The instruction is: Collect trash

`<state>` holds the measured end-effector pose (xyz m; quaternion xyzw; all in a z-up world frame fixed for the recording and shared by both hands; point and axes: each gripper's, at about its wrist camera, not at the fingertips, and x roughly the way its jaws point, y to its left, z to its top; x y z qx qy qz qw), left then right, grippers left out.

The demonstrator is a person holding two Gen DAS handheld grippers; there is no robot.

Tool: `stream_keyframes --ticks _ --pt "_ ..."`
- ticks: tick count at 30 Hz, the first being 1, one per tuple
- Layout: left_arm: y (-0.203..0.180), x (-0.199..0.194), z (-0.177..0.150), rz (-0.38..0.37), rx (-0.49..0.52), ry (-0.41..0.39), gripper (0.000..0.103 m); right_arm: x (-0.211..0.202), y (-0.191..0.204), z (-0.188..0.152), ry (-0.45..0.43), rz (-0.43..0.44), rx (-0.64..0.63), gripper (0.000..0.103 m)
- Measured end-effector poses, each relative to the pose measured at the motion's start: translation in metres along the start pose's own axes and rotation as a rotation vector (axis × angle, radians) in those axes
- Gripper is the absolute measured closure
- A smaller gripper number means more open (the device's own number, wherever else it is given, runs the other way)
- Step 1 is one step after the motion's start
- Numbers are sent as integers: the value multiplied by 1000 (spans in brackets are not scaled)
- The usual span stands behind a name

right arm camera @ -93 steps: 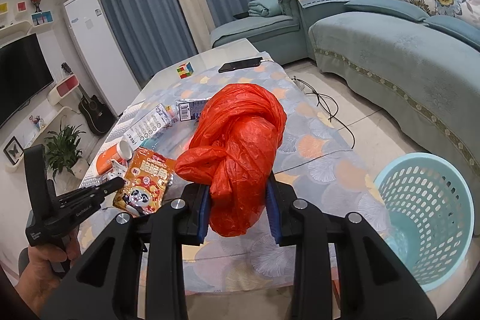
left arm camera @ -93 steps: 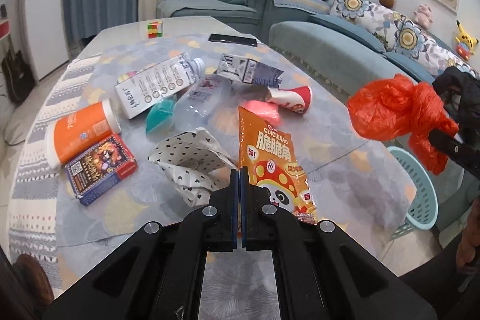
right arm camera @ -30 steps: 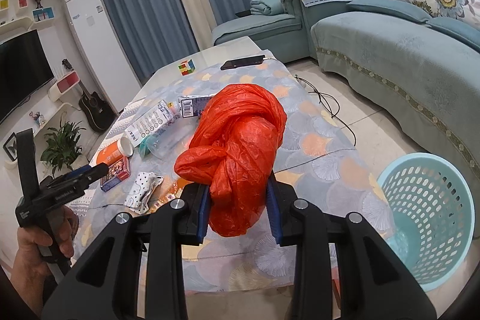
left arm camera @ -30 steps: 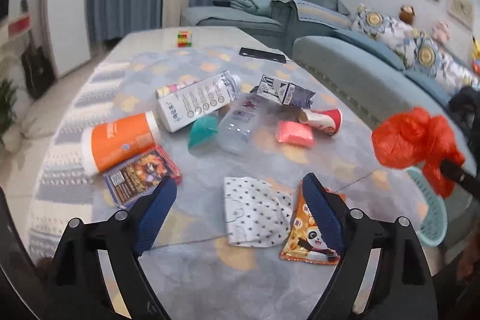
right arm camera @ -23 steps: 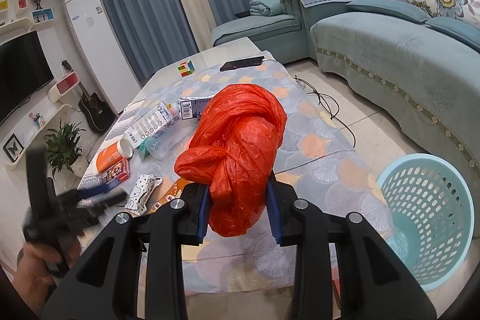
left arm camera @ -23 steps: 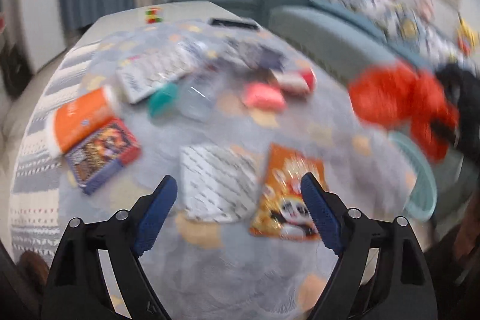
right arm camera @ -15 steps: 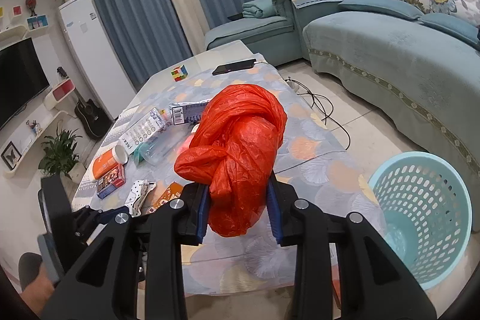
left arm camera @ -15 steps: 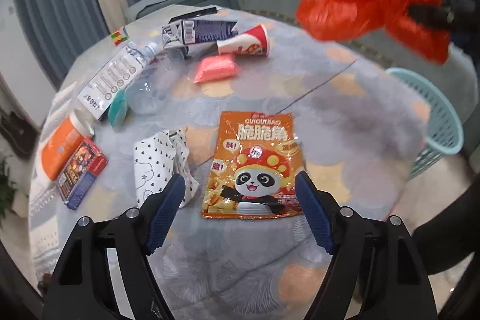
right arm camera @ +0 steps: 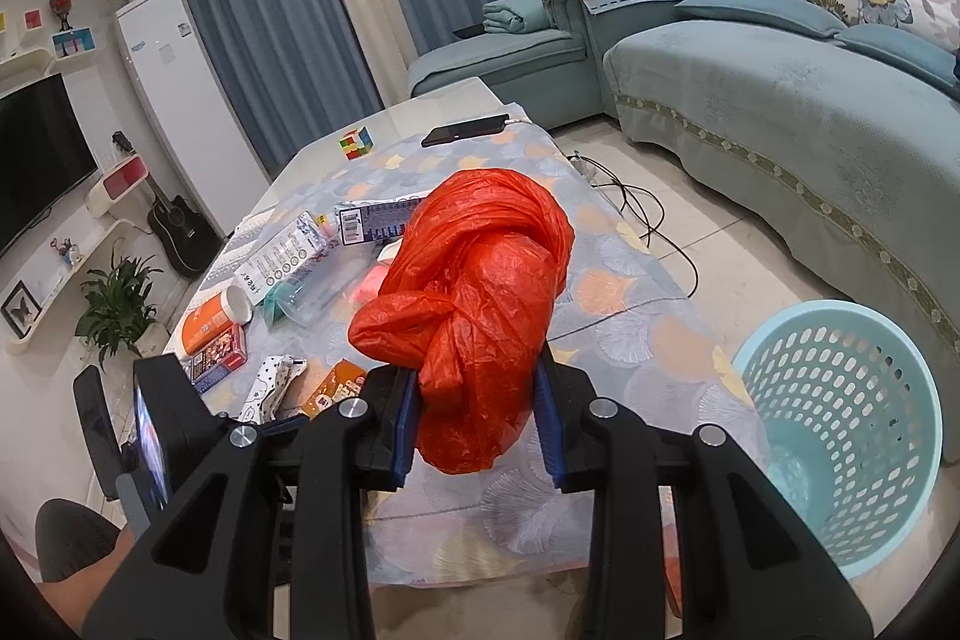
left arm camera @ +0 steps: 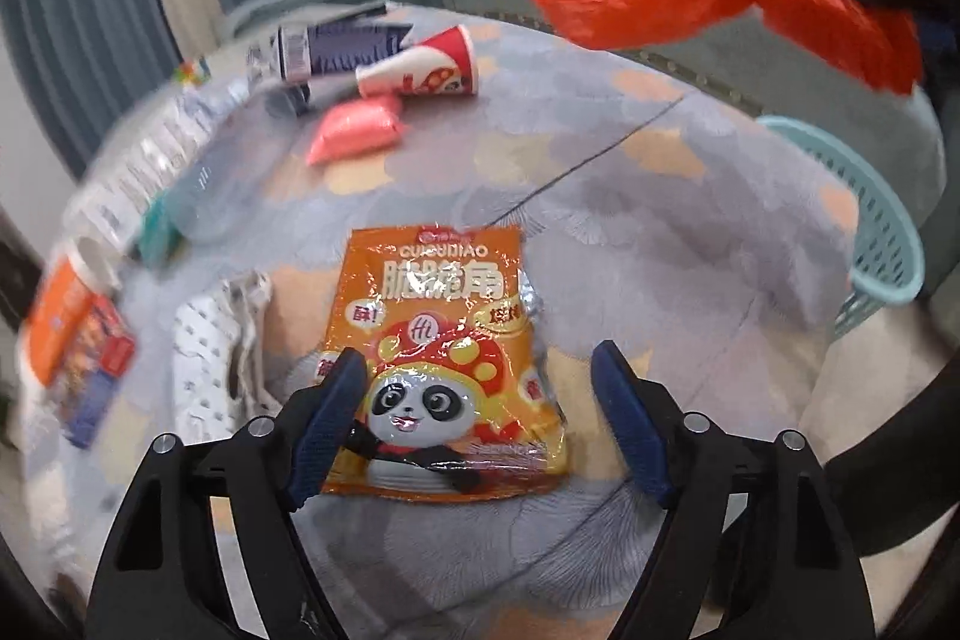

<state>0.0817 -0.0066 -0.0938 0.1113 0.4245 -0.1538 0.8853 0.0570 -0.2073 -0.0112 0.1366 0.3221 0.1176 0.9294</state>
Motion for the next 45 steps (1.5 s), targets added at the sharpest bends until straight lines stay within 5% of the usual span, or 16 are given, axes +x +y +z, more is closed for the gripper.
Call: stream_keyframes --ticks 3,6,23,34,45 --pt "-2 -2 2 15 18 -7 91 0 0 0 -1 1 0 73" --pt "-8 -6 -1 -12 28 -13 101 0 0 0 -1 3 -2 73" --pt "11 -109 16 -126 -60 -353 103 -9 0 -3 -27 -5 -10 73" --pt "-13 -132 28 -254 -25 -415 103 -40 -13 5 -89 -72 -12 73" --pt "-89 -119 70 -437 44 -403 103 -109 -125 6 -184 -278 175 73"
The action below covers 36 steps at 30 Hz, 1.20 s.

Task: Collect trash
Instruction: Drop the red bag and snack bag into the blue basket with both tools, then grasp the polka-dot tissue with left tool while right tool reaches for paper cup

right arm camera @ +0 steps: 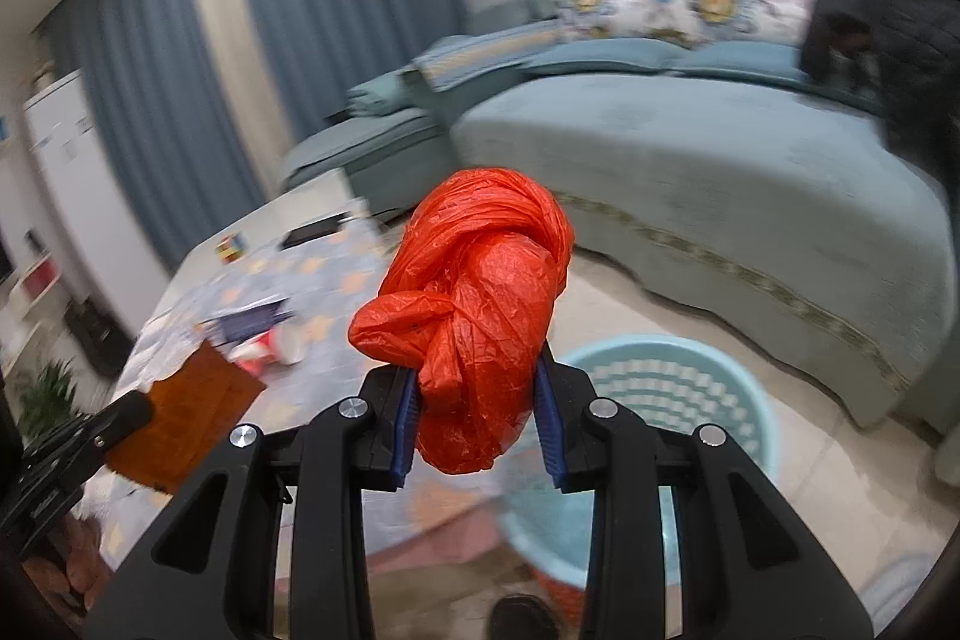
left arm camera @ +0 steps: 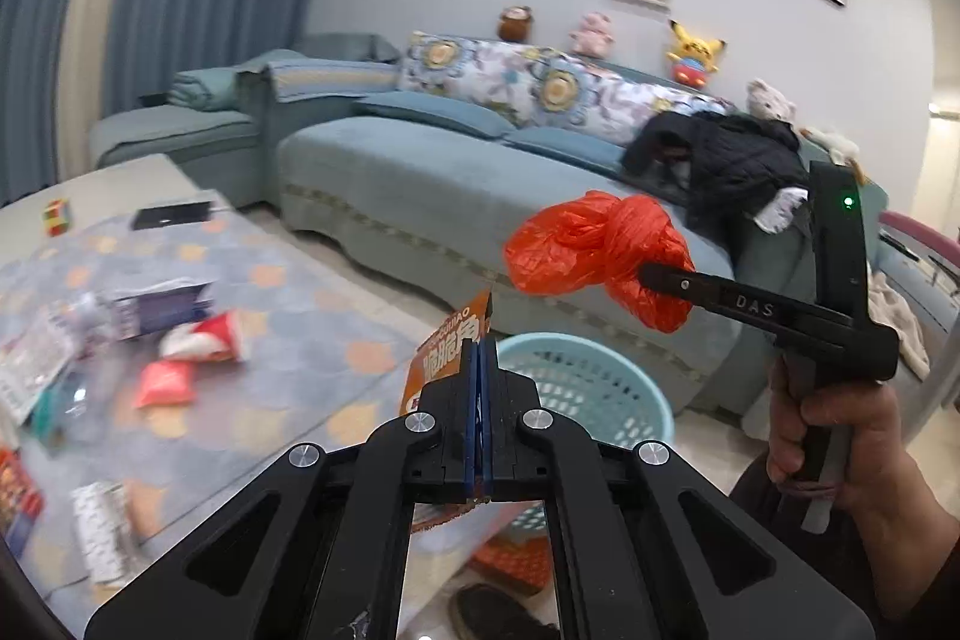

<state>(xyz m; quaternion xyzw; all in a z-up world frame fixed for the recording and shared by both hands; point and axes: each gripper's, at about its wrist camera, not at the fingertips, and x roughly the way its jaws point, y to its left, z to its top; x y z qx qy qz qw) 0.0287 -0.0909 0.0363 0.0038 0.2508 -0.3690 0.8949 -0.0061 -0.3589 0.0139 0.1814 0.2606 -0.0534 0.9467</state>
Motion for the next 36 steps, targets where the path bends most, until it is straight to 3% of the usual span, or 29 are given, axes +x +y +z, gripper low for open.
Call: stream_keyframes --ticks 8,15,18,20,22,23,24,27,31,34,36 --pt "-43 91 15 -120 -18 82 103 6 -60 -6 40 -122 52 73" --pt "-62 156 18 -161 -57 159 103 16 -83 -12 97 -197 81 73" --pt "-65 174 18 -171 -71 192 103 20 -88 -14 121 -243 80 69" --pt "-62 185 17 -205 -108 232 102 21 -92 -16 129 -271 85 59" --pt "-58 192 15 -211 -141 268 84 20 -96 -16 130 -278 95 55" --pt "-56 194 15 -209 -158 279 67 20 -99 -16 130 -281 99 55" --pt "-53 194 16 -207 -169 273 61 19 -101 -16 129 -284 103 55" --pt "-45 186 19 -204 -184 249 61 17 -106 -16 125 -287 121 55" --pt "-37 169 19 -160 -150 239 59 16 -104 -14 118 -276 130 55" --pt "-25 146 8 -43 -43 264 58 17 -95 -13 116 -255 112 55" --pt "-8 122 -10 110 62 300 54 18 -86 -12 116 -242 90 55"
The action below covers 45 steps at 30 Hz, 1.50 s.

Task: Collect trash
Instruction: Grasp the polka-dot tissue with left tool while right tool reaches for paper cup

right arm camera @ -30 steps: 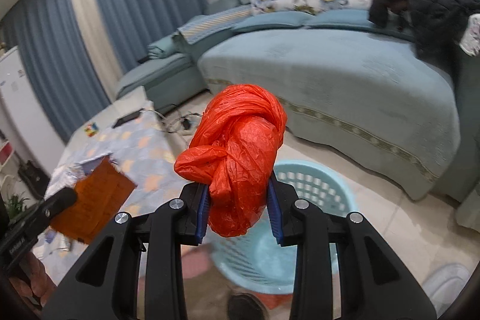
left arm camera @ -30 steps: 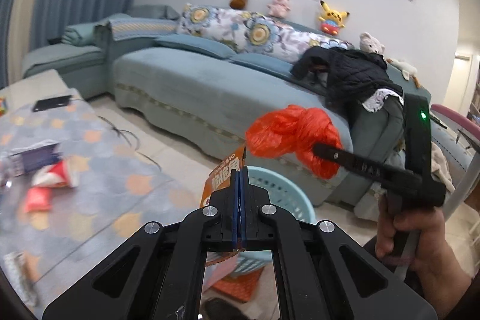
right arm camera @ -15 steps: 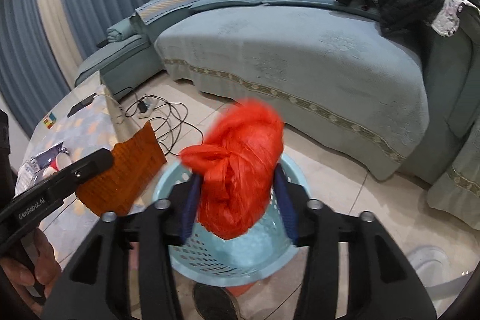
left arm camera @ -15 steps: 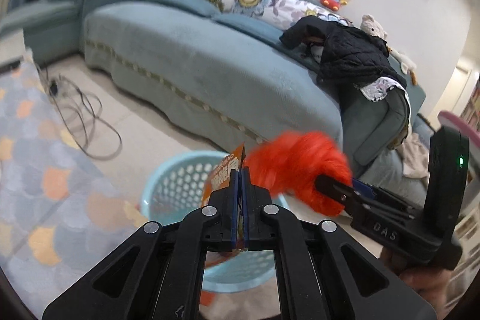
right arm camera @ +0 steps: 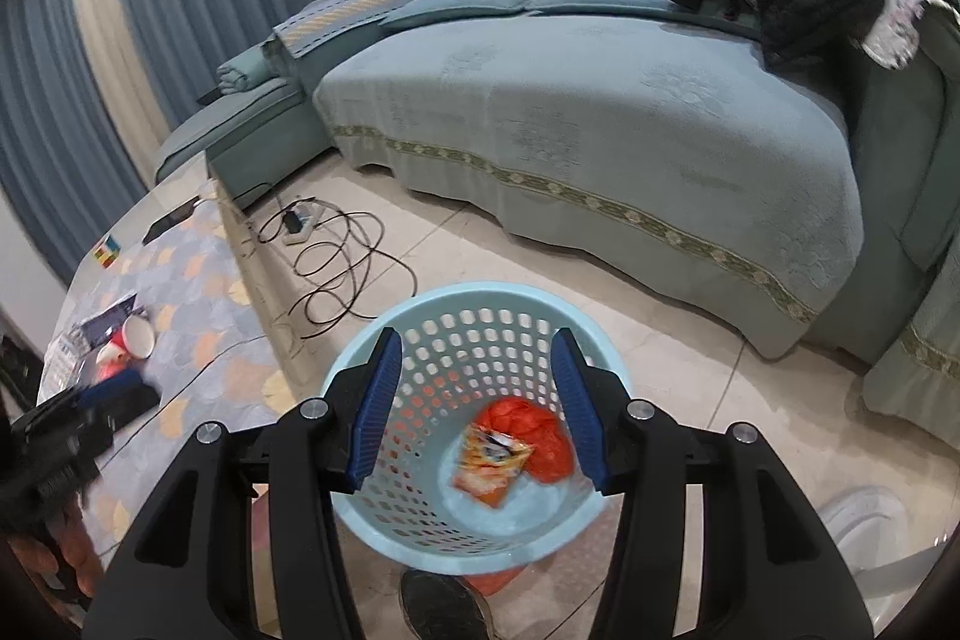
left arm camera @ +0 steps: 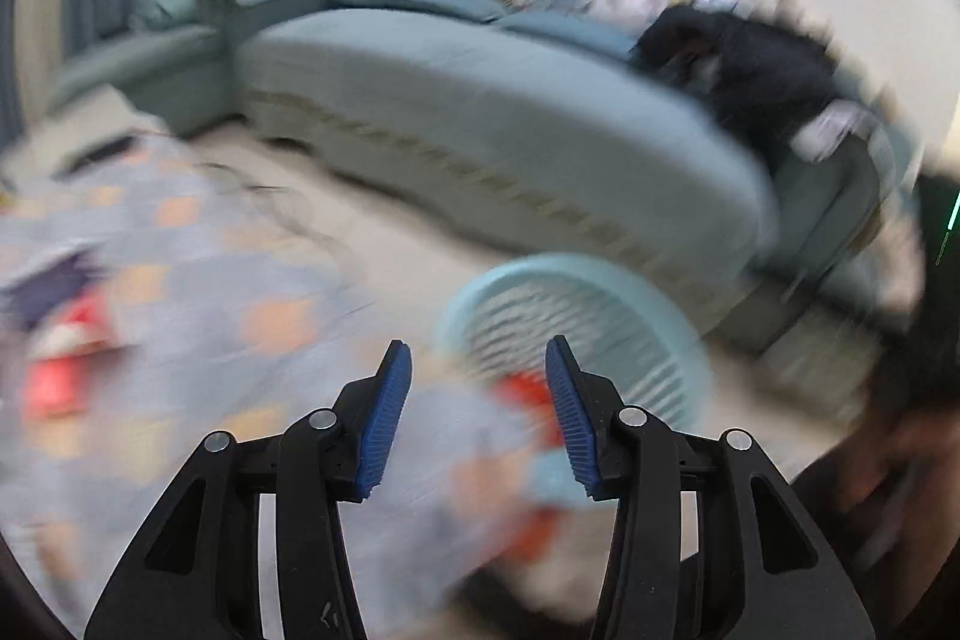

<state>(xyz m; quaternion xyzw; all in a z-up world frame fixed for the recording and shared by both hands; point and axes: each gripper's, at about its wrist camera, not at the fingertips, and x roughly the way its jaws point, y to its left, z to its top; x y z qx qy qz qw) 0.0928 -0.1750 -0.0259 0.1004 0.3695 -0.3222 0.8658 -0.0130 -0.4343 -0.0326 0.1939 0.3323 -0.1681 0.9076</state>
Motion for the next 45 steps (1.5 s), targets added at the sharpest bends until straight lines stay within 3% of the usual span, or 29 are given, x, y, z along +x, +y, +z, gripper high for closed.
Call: stream_keyframes --ticks 4,6,8,11,14,20,26,29,35,38,41,45 --pt "53 -37 -49 321 69 44 50 1 30 -4 1 59 -53 55" --pt "81 -57 -71 431 53 47 44 0 52 -6 0 134 -82 53" --pt "114 -72 -93 526 -13 69 43 -3 84 -9 -6 223 -128 46" --pt "149 -84 -110 571 -145 73 43 -8 136 -13 -13 310 -233 42" --pt "164 -82 -124 628 -144 80 43 -17 205 -15 -20 391 -362 41" --pt "196 -75 -142 587 -236 118 43 -15 318 -21 3 541 -498 41" --pt "219 -72 -143 613 -310 68 43 24 396 -65 -66 499 -636 41" --pt "228 -72 -144 589 -374 63 43 58 415 -72 -67 439 -722 41" --pt "239 -66 -142 536 -430 75 46 122 425 -66 14 367 -864 41" --pt "240 -62 -137 527 -435 75 59 145 431 -62 74 373 -874 41" --pt "236 -60 -134 542 -417 72 73 154 441 -62 67 322 -889 41" --pt "234 -59 -132 543 -412 65 77 165 449 -62 47 286 -924 40"
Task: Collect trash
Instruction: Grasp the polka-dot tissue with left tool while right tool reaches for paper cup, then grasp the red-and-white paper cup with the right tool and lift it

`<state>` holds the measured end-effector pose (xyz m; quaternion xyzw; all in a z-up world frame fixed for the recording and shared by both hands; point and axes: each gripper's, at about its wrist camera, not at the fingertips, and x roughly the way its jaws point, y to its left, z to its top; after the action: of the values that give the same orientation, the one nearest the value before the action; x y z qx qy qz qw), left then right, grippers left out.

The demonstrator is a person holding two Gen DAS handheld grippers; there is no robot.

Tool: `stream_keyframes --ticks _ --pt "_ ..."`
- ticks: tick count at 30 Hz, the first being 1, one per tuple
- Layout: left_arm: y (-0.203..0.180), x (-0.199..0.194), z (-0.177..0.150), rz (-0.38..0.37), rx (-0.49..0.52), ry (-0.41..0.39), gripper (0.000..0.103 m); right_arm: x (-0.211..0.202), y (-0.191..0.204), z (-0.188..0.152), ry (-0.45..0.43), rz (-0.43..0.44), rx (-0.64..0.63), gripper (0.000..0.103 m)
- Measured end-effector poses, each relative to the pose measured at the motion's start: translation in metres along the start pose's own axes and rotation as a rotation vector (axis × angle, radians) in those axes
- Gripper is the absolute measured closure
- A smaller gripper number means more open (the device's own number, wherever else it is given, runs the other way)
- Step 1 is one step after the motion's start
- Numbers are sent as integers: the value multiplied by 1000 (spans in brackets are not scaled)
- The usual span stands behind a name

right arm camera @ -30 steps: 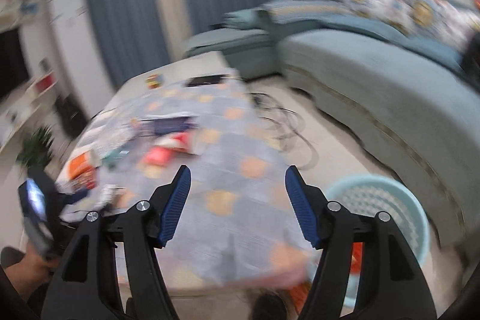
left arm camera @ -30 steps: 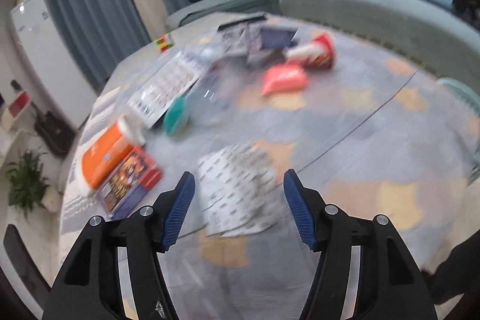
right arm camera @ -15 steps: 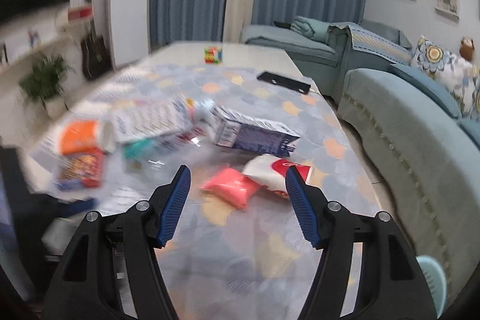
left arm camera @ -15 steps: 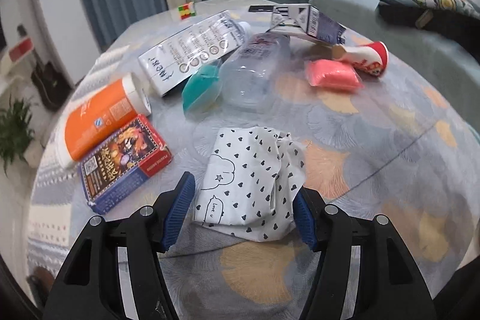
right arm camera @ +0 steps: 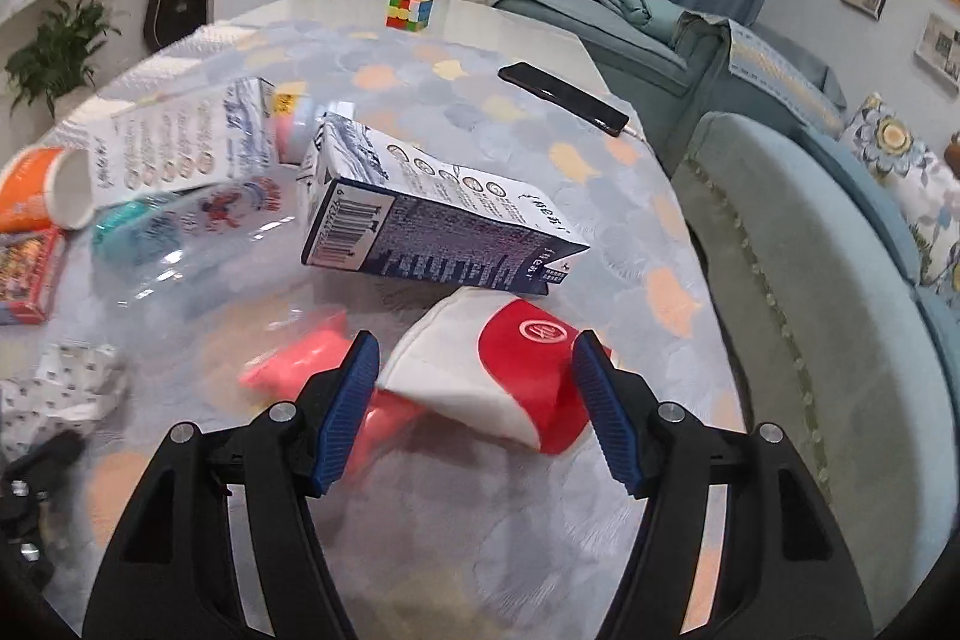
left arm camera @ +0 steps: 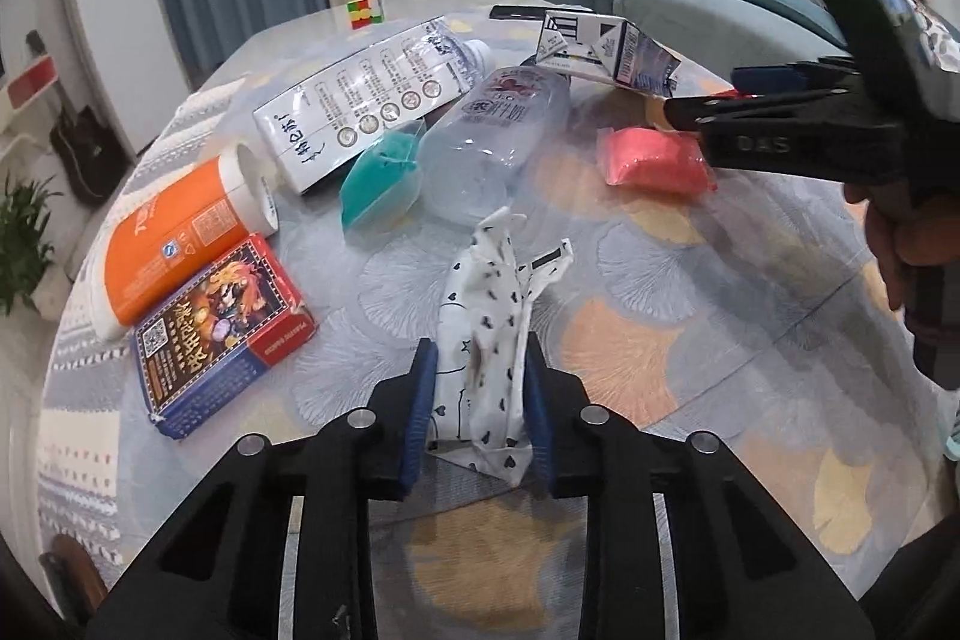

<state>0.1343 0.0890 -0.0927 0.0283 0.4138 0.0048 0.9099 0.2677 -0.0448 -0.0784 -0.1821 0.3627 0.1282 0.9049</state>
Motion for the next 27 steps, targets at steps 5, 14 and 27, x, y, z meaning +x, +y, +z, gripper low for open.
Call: stream_keyframes --ticks 5,14,27 --pt "1 -3 -1 -8 -7 -8 80 16 -6 4 22 -41 14 40" --pt "4 -27 6 -51 -24 -62 82 18 -19 6 56 1 83 65" --pt "9 -38 16 -88 -52 -97 82 -14 -63 4 59 186 346 80"
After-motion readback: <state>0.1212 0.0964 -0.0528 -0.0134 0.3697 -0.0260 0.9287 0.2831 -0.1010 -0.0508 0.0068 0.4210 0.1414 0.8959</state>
